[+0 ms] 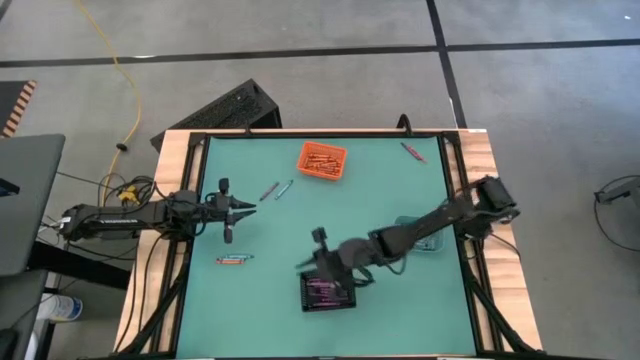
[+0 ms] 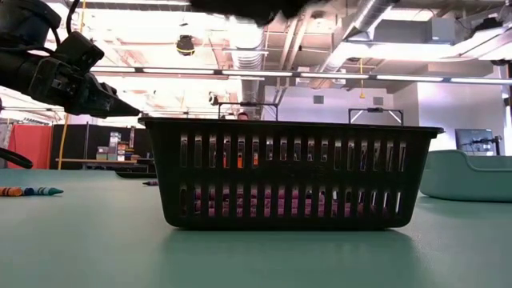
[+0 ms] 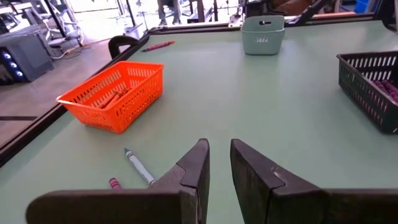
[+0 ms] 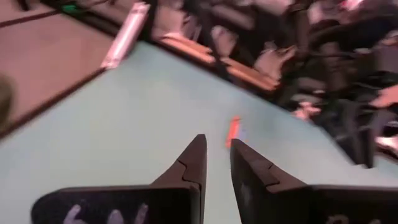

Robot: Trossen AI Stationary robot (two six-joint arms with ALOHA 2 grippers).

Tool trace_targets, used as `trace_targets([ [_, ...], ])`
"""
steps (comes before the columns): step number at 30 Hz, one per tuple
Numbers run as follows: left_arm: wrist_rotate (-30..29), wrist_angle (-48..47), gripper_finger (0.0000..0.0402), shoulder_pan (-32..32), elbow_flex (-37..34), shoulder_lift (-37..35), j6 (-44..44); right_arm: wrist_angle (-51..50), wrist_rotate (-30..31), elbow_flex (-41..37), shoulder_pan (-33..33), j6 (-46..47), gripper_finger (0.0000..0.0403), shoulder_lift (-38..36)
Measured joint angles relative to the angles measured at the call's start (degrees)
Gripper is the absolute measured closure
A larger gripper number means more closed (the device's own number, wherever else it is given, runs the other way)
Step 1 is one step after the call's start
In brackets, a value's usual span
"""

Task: Sort crayons
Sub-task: Put the blue crayon into the blue bin

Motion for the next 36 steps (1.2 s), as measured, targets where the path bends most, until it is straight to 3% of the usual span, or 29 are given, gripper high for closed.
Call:
trace_targets([
  [3,-0.01,0.00,0.0348,-0.01,0.00,0.00,0.01,3.12,-1.19,1.79,-3.81,-1.51,0.0330,4.48],
  [6,-0.01,0.00,0.0348,-0.01,0.00,0.00,0.02,-0.39,-3.99,6.48,-8.16,-1.51,0.0330,9.25],
  [11,-0.04,0.00,0.0348,0.01,0.00,-0.01,0.02,-20.25,-9.03,21.47,-16.17,-3.95,0.0330,16.87],
  [15,-0.02,0.00,0.0348,0.00,0.00,-0.01,0.01,-37.88,-9.21,34.58,-20.86,-8.49,0.0330,23.58],
  [19,-0.08,0.00,0.0348,0.01,0.00,0.00,0.02,-48.48,-9.21,44.12,-23.85,-13.55,0.0330,28.86],
  [30,-0.12,0.00,0.0348,0.01,0.00,0.00,0.02,-54.89,-9.08,59.43,-27.73,-23.59,0.0330,39.54],
  [36,-0.19,0.00,0.0348,0.01,0.00,0.00,0.02,-57.52,-9.03,61.27,-28.80,-27.57,0.0330,40.09],
])
